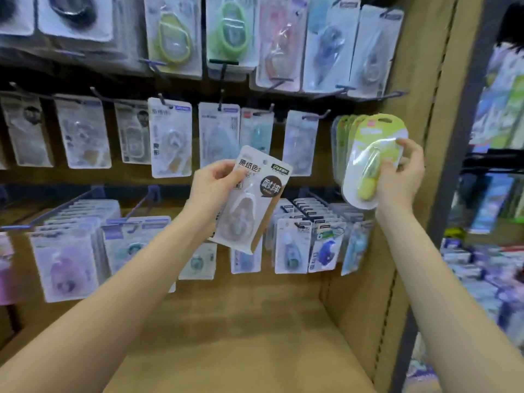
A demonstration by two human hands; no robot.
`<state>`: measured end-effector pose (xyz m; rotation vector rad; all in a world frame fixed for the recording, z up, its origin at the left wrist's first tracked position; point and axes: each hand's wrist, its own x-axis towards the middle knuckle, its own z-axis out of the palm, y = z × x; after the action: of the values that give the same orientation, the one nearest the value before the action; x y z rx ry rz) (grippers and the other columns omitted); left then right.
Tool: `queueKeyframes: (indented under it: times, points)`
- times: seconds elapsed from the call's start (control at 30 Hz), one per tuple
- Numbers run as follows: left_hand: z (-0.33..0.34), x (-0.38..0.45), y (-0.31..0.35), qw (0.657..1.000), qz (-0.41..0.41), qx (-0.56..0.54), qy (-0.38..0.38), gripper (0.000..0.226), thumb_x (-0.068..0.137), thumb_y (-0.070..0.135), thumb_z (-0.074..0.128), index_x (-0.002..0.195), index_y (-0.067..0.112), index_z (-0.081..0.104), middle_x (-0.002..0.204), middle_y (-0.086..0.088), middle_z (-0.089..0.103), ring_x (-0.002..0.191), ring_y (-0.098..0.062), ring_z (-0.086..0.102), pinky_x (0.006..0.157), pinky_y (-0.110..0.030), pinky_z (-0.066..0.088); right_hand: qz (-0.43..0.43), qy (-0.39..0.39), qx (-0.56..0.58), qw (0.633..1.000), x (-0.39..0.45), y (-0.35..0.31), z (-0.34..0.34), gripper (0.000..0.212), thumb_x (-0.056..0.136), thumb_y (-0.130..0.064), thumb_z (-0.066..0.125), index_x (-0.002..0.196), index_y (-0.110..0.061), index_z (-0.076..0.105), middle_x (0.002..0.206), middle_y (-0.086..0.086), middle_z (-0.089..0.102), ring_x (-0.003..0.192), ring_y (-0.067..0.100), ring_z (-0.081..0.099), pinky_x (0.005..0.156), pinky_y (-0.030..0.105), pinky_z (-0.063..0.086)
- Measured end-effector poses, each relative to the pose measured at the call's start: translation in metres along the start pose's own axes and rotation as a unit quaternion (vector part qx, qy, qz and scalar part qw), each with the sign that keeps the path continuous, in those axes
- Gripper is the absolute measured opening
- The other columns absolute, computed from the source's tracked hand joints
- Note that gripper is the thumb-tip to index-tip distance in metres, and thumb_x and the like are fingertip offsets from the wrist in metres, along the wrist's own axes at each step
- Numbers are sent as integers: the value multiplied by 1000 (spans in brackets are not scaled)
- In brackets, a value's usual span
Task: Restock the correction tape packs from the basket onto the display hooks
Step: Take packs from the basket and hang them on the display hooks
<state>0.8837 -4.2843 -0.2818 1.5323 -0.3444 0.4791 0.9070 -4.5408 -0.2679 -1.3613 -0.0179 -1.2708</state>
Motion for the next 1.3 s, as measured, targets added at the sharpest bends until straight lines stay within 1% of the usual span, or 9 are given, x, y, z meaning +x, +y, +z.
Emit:
queueKeyframes:
  times: [0.13, 0.27, 0.4, 0.63, 0.77, 0.87, 0.97, 1.17, 1.3]
  points:
    - [7, 6, 5, 999, -27, -9, -15, 12, 91, 16, 57, 97, 16, 67, 94, -4, 73, 81, -19, 69, 75, -36, 55, 14, -52, -41, 998, 38, 9, 3, 47, 86, 2, 42, 119, -28, 55, 128, 5, 57, 120, 23, 52, 102, 34, 44]
    - [16, 10, 5, 999, -43, -13, -11, 10, 91, 16, 58, 91, 20, 67, 88, 1, 73, 72, -12, 69, 62, -26, 52, 43, -99, -122, 987, 59, 19, 10, 52, 87, 4, 39, 129, -22, 55, 119, 4, 56, 102, 18, 54, 72, 8, 44]
    - [20, 13, 3, 998, -62, 2, -4, 10, 90, 18, 58, 94, 20, 67, 97, -1, 72, 90, -18, 67, 83, -36, 51, 49, -148, -214, 964, 68, 16, 18, 53, 91, 3, 35, 136, -21, 49, 143, 9, 43, 130, 27, 40, 105, 31, 36]
    - [17, 13, 0, 995, -93, -18, 20, 10, 92, 14, 55, 97, 15, 64, 97, -4, 71, 83, -15, 67, 76, -30, 53, -79, -106, -203, 970, 4, 0, 26, 34, 88, 2, 45, 117, -8, 57, 126, 11, 42, 117, 25, 43, 93, 19, 28]
    - [14, 10, -4, 993, -109, -44, 31, 10, 92, 12, 55, 95, 14, 64, 93, -4, 71, 79, -14, 67, 70, -27, 53, 114, -440, 44, 890, -65, -14, 17, 46, 91, -21, 58, 132, -33, 39, 119, -5, 57, 96, 4, 63, 77, 17, 51]
    - [14, 8, -6, 993, -105, -44, 41, 15, 92, 13, 54, 104, 11, 63, 99, -6, 70, 85, -17, 67, 76, -30, 55, 134, -544, 40, 827, -90, -4, 18, 72, 75, -31, 77, 131, -50, 35, 127, -7, 55, 109, 6, 60, 87, 26, 52]
    - [14, 3, -4, 995, -93, -35, 17, 21, 94, 14, 51, 113, 14, 60, 103, -5, 68, 91, -17, 67, 80, -31, 56, 118, -509, 39, 852, -93, 5, 22, 75, 68, -32, 82, 129, -48, 42, 131, -13, 51, 119, 8, 53, 97, 37, 48]
    - [20, -13, -11, 977, -66, 52, -198, 52, 87, 6, 60, 128, 32, 43, 106, -3, 69, 93, -13, 69, 76, -27, 58, 80, -361, 114, 922, -82, 7, 22, 68, 79, -4, 70, 133, -33, 39, 124, -23, 46, 102, -16, 52, 72, 9, 49]
    - [26, -15, -19, 975, -14, 90, -205, 56, 87, 10, 62, 131, 38, 40, 112, 2, 66, 98, -11, 65, 81, -25, 56, 9, -336, 88, 938, -76, 10, 21, 71, 83, -6, 68, 136, -39, 34, 134, -26, 38, 117, -15, 42, 89, 10, 45]
